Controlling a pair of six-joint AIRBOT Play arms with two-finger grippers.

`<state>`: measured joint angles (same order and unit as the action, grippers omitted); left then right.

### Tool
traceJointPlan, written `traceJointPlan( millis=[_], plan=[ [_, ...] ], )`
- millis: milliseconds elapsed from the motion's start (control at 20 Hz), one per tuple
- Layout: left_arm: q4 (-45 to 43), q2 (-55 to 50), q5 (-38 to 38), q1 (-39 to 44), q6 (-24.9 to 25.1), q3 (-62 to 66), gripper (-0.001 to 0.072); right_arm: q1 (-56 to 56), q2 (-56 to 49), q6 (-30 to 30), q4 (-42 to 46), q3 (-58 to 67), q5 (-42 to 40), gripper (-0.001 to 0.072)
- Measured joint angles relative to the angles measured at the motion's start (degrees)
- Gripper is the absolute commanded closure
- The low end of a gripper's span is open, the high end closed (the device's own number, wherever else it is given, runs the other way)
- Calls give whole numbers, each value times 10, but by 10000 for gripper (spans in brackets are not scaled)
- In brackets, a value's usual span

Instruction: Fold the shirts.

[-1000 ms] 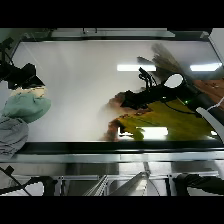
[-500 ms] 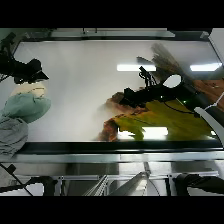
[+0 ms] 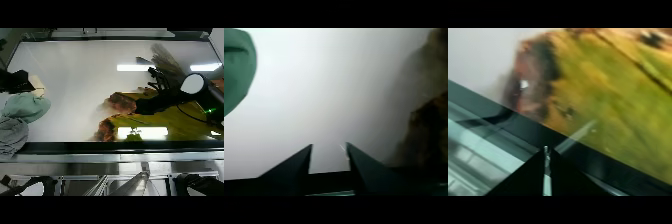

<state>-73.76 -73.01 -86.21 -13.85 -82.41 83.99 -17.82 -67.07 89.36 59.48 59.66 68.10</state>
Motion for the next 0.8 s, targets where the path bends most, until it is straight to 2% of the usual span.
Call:
traceJointPlan(
  millis=[50, 100, 150, 300, 450, 600, 800],
  plan=[
    [-14, 18, 23, -12, 4, -22, 363, 0, 12, 10, 21, -15, -2, 143],
    [-24, 33, 54, -24, 9, -44, 324, 0, 18, 17, 37, -28, -8, 112],
    [-31, 40, 86, -34, 16, -62, -13, 0, 20, 24, 47, -37, -15, 111],
    [-46, 17, 193, -61, 29, -78, 5, 2, 14, 35, 68, -52, -51, 112],
    [-51, -62, 261, -72, 35, -33, 5, 2, 4, 41, 77, -58, -94, 111],
    [-54, -170, 286, -76, 36, 45, 5, 2, -3, 47, 82, -60, -123, 111],
    [-58, -317, 272, -89, 37, 165, 4, 2, -8, 52, 84, -61, -137, 110]
  ],
)
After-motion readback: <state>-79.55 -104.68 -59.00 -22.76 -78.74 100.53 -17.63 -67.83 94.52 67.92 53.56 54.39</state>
